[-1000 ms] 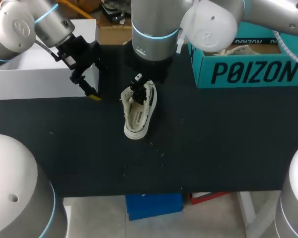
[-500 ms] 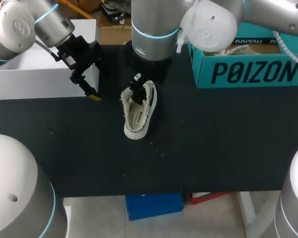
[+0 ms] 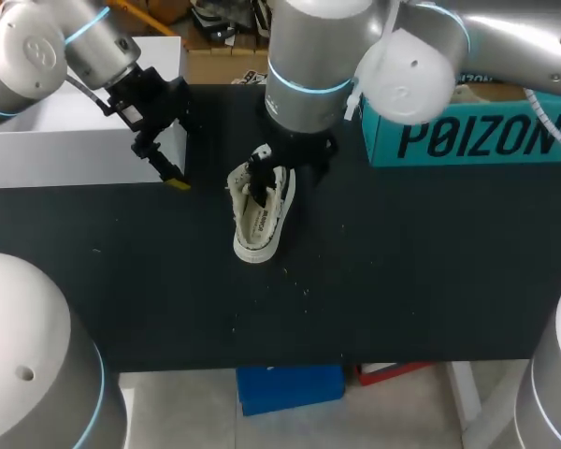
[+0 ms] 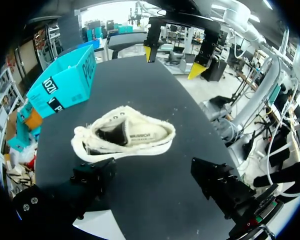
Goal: Take the shoe out of the shoebox, open the shoe tongue, remove and reinsert the insole, then place the shoe into the shoebox
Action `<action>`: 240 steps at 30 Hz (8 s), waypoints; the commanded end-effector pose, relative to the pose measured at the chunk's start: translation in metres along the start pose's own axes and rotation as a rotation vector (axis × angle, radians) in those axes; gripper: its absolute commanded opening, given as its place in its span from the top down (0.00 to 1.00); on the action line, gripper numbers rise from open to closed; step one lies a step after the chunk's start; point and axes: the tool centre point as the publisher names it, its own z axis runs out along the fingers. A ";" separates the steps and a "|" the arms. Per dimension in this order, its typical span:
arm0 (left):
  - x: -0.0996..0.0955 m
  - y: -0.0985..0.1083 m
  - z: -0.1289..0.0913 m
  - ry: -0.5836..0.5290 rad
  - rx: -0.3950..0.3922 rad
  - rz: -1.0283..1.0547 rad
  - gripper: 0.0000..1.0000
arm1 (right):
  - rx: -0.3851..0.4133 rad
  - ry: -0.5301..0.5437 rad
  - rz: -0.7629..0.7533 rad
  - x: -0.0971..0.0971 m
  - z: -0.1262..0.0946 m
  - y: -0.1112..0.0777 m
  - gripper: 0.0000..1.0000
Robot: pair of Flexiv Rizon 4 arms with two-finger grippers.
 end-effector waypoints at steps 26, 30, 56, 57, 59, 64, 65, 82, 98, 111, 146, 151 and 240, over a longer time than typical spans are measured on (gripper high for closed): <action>0.000 -0.001 0.000 0.001 -0.005 -0.001 0.00 | 0.032 0.077 0.372 -0.026 0.061 0.057 0.00; 0.000 -0.001 0.000 0.001 -0.005 -0.001 0.00 | 0.043 0.073 0.381 -0.030 0.072 0.062 0.00; 0.000 -0.001 0.000 0.001 -0.005 -0.001 0.00 | 0.089 0.051 0.347 -0.054 0.118 0.064 0.17; 0.000 -0.001 0.000 0.001 -0.005 -0.001 0.00 | 0.088 0.051 0.347 -0.055 0.118 0.064 0.21; 0.000 -0.001 0.000 0.001 -0.005 -0.001 0.00 | 0.090 0.047 0.340 -0.058 0.121 0.065 0.29; 0.000 -0.001 0.000 0.001 -0.005 -0.001 0.00 | 0.088 0.041 0.331 -0.061 0.128 0.068 0.40; 0.000 -0.001 0.000 0.001 -0.005 -0.001 0.00 | 0.094 0.034 0.325 -0.061 0.130 0.068 0.42; 0.000 -0.001 0.000 0.001 -0.005 -0.001 0.00 | 0.122 0.014 0.296 -0.052 0.163 0.072 0.44; 0.000 -0.001 0.000 0.001 -0.005 -0.001 0.00 | 0.108 -0.013 0.278 -0.056 0.160 0.071 1.00; 0.000 -0.001 0.000 0.001 -0.005 -0.001 0.00 | 0.114 -0.045 0.175 -0.075 0.099 0.081 1.00; 0.000 -0.001 0.000 0.001 -0.005 -0.001 0.00 | 0.197 0.005 -0.540 -0.100 0.005 0.103 1.00; 0.000 -0.001 0.000 0.001 -0.005 -0.001 0.00 | 0.197 0.005 -0.540 -0.100 0.005 0.103 1.00; 0.000 -0.001 0.000 0.001 -0.005 -0.001 0.00 | 0.088 -0.083 -1.009 -0.561 0.071 0.255 1.00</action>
